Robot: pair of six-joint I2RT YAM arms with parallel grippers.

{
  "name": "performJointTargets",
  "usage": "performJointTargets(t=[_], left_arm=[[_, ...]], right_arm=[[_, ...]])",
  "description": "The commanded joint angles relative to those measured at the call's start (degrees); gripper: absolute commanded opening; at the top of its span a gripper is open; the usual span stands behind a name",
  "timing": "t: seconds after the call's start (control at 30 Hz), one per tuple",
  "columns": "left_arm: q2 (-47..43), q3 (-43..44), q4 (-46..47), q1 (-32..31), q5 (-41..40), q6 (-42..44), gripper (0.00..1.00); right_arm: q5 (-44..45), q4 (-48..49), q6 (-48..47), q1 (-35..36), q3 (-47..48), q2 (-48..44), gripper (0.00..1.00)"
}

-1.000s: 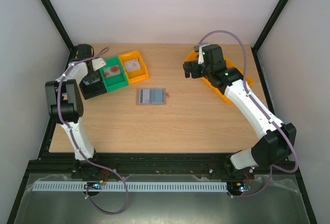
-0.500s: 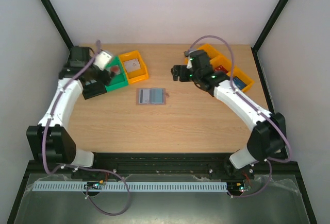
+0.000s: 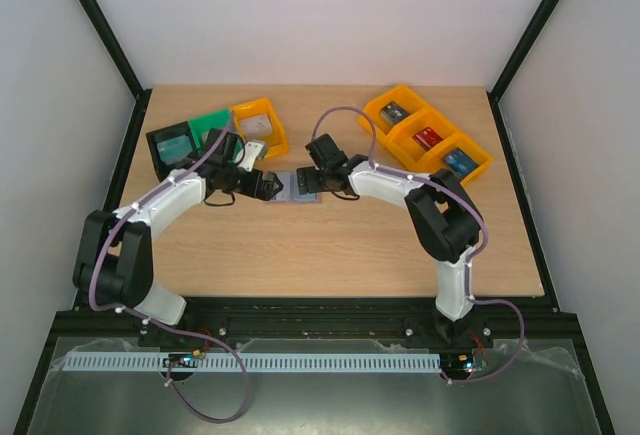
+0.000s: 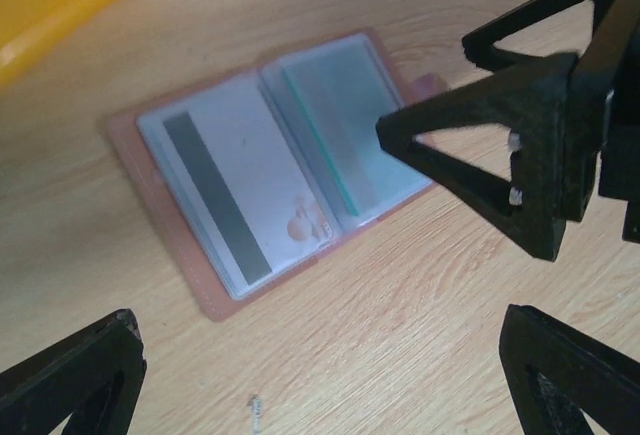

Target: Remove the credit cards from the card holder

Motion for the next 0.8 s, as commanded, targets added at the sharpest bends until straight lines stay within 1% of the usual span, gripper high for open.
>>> performJointTargets(t=[0.0,0.17,0.27,0.4,0.5,0.6,0.77], left_arm=[[3.2,-4.2,7.4,1.2,2.9,-12.5,0.98],[5.2,-6.9,11.0,4.8,3.6,-16.4,0.99],[4.8,-10.7,15.2,5.9,5.6,-17.4,0.99],[6.1,-12.1,19.4,5.5,7.8,-20.1,0.99],[6.0,-12.2,20.6,5.4,6.6,-20.7,0.99],[4.0,-13.9,21.8,5.5,4.1,-21.1,0.99],[3.0,-16.4,24.3,6.0,2.5,-23.0,0.99]], right_arm=[[5.1,2.0,0.9,-0.1,3.4,3.8,0.9],[4.2,-1.9,0.6,0.0,9.4,10.5,0.9],[5.1,-1.2,-0.2,0.2,9.4,10.5,0.91],[7.4,0.4,-1.7,0.6,9.5,9.8,0.91],[6.9,1.1,-1.4,1.2,8.9,10.0,0.91],[8.0,1.1,-1.8,2.3,8.5,11.2,0.92],[9.0,2.6,-1.4,4.2,7.6,11.3,0.93]])
